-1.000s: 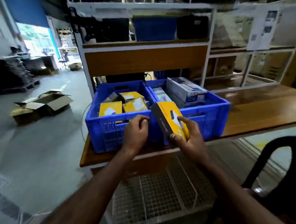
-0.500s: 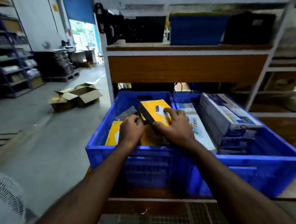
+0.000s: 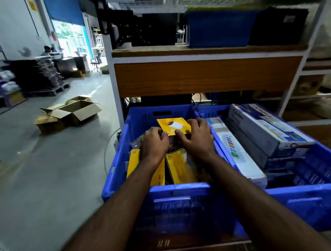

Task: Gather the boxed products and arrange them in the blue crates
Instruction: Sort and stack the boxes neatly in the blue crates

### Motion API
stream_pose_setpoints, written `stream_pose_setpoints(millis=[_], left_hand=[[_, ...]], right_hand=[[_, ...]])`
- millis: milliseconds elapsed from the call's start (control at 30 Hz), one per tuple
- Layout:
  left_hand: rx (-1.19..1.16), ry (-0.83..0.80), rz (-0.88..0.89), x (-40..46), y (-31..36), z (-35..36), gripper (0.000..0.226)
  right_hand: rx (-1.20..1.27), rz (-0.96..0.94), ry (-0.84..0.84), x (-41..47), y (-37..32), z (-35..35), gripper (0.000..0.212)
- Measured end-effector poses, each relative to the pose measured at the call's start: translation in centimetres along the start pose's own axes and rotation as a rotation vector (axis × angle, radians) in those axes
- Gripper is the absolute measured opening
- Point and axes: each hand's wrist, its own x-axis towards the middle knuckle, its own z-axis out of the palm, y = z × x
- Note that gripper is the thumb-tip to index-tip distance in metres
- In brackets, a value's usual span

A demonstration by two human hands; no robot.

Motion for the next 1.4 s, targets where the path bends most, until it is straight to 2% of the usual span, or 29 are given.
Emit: stream_pose_setpoints(millis=[300, 600, 733, 900, 1000, 1167, 1400], left_hand=[[0.058, 0.009, 0.126, -0.8, 0.3, 0.0, 0.039], [0.029, 0.089, 0.272, -0.9, 1.7, 0.0, 0.03], [-0.041, 0.03, 0.31, -0.9, 5.7, 2.2, 0.037], [-0.149, -0.066, 0.307, -2.2, 12.0, 6.5, 0.037], [-0.185, -0.109, 0.282, -2.9, 15.3, 9.9, 0.038], [-0.173, -0.23, 0.156, -2.7, 20.2, 15.0, 0.018], [-0.09, -0.143, -0.023, -3.4, 18.7, 17.2, 0.021]], right_hand=[[0.023, -0.082, 0.073, -0.6, -0.2, -0.7, 0.053], [0.105, -0.191, 0.116, -1.3, -0.1, -3.8, 0.043], [0.108, -0.237, 0.171, -1.2, 3.4, -7.7, 0.038], [0.041, -0.133, 0.167, -1.1, 11.1, -13.1, 0.037], [0.008, -0.13, 0.15, -1.3, 15.9, -15.8, 0.037], [0.052, -0.144, 0.173, -0.6, 21.2, -19.1, 0.03], [0.14, -0.348, -0.085, -0.4, 19.8, -17.4, 0.015]])
